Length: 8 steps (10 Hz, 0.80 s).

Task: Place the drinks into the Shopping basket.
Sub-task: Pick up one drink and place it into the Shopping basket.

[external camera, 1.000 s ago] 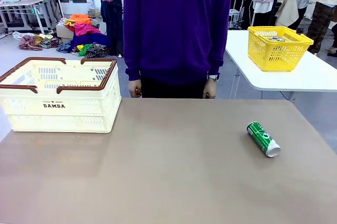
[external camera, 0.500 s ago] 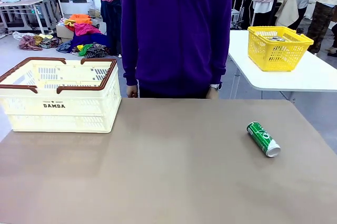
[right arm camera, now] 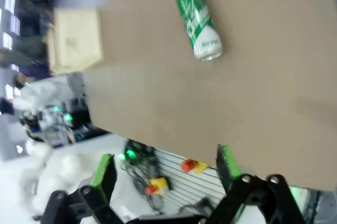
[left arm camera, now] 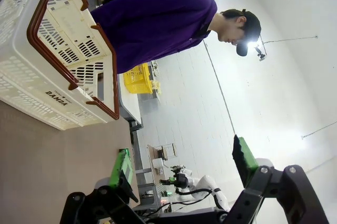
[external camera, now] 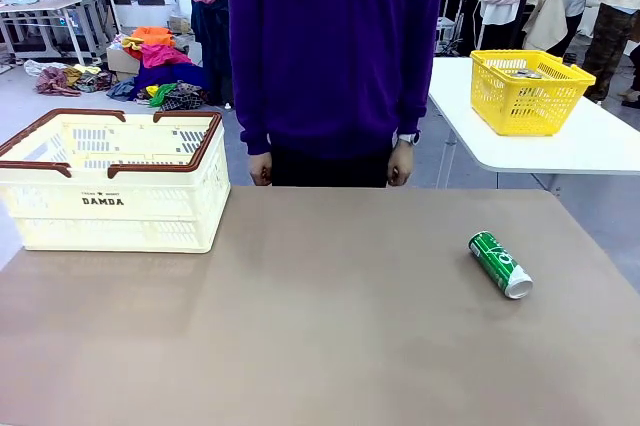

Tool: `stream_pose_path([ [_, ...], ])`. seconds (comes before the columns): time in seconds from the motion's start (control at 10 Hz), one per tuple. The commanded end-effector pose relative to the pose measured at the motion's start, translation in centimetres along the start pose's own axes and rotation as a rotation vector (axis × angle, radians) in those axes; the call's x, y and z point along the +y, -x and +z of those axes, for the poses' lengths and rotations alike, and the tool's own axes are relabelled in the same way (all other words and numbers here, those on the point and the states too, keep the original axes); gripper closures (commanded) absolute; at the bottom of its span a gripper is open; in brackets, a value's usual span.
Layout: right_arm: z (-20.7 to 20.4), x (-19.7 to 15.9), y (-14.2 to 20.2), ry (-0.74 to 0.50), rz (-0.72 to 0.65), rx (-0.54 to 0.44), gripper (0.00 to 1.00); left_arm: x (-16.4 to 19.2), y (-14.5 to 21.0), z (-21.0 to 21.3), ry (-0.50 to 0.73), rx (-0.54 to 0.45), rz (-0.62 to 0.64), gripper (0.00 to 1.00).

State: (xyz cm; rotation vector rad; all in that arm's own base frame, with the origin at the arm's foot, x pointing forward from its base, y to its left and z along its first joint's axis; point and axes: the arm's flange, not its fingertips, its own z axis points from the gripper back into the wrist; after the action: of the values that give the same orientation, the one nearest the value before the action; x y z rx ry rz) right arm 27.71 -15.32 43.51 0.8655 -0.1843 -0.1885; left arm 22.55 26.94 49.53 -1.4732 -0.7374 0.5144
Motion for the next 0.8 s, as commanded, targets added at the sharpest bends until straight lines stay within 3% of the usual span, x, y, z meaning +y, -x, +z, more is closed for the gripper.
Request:
stream_pose_path([
  [0.0, -7.2, 2.5, 1.0, 0.151, 0.189, 0.104, 0.00, -0.1, 0.0, 0.2, 0.011, 0.003, -0.009, 0.00],
  [0.1, -10.1, 3.9, 2.0, 0.163, 0.270, 0.187, 0.00, -0.1, 0.0, 0.2, 0.011, 0.003, -0.009, 0.00],
  [0.2, -11.6, 4.8, 2.6, 0.140, 0.320, 0.186, 0.00, -0.1, 0.0, 0.2, 0.011, 0.003, -0.009, 0.00],
  [0.3, -10.8, 4.9, 2.7, 0.109, 0.298, 0.133, 0.00, -0.1, 0.0, 0.2, 0.011, 0.003, -0.009, 0.00],
  [0.4, -8.6, 6.4, -2.0, 0.160, 0.231, 0.208, 0.00, -0.1, 0.0, 0.2, 0.011, 0.003, -0.009, 0.00],
  [0.7, -9.3, 7.0, -2.1, 0.159, 0.259, 0.211, 0.00, -0.1, 0.0, 0.2, 0.011, 0.003, -0.009, 0.00],
])
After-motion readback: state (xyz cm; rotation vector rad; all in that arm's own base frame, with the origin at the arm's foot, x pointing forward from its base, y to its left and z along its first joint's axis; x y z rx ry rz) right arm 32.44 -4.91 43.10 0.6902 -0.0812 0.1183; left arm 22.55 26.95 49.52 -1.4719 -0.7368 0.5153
